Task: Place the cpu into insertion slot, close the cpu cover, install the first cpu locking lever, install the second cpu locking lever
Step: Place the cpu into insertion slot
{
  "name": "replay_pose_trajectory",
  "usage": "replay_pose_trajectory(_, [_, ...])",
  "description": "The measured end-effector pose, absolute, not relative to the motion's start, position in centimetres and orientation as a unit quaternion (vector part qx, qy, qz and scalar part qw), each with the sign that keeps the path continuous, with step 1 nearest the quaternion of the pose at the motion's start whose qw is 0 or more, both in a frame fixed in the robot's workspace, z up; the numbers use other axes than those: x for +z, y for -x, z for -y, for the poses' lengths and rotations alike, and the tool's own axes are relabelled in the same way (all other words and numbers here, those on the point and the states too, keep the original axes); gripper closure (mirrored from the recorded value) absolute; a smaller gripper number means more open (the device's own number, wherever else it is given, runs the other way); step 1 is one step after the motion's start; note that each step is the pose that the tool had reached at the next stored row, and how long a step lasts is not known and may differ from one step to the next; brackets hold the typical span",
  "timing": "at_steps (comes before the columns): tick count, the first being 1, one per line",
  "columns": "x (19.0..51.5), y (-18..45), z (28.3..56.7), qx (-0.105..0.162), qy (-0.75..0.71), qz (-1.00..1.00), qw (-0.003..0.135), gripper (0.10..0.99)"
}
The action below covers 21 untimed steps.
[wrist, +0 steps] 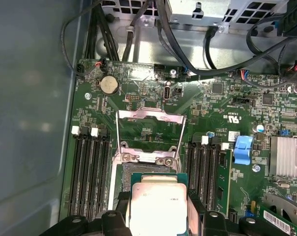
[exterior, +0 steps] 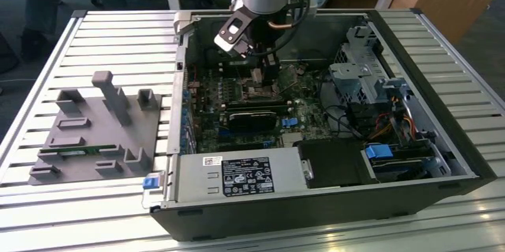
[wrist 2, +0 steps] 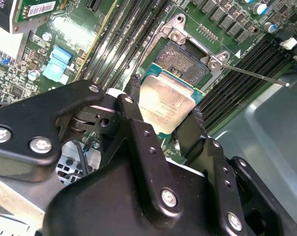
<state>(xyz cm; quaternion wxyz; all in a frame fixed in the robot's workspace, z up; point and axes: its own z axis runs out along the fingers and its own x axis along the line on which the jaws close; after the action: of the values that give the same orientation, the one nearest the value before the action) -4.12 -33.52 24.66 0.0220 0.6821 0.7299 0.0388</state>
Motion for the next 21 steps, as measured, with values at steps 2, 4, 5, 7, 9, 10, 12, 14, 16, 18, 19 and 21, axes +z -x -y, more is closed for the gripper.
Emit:
replay_pose_trajectory(2, [24.59, 4.12, 33.52, 0.039, -0.682, -0.730, 0.022, 0.545])
replay_pose_trajectory(4, [24.52, 4.13, 33.53, 0.039, -0.682, -0.730, 0.022, 0.545])
replay_pose_trajectory(5, [24.47, 4.13, 33.53, 0.039, -0.682, -0.730, 0.022, 0.545])
replay_pose_trajectory(7, [24.38, 4.12, 33.52, 0.039, -0.682, -0.730, 0.022, 0.545])
replay_pose_trajectory(9, [24.28, 4.12, 33.46, 0.038, -0.684, -0.728, 0.022, 0.545])
replay_pose_trajectory(10, [24.21, 4.13, 33.44, 0.038, -0.686, -0.726, 0.022, 0.545])
replay_pose_trajectory(12, [24.10, 4.12, 33.41, 0.038, -0.688, -0.724, 0.022, 0.545])
replay_pose_trajectory(14, [23.99, 4.13, 33.41, 0.038, -0.688, -0.724, 0.022, 0.545])
replay_pose_trajectory(16, [23.89, 4.13, 33.41, 0.038, -0.688, -0.724, 0.022, 0.545])
replay_pose_trajectory(18, [23.80, 4.13, 33.41, 0.038, -0.688, -0.724, 0.022, 0.545])
replay_pose_trajectory(19, [23.76, 4.13, 33.41, 0.038, -0.688, -0.724, 0.022, 0.545])
replay_pose_trajectory(21, [23.70, 4.14, 33.41, 0.038, -0.688, -0.724, 0.022, 0.545])
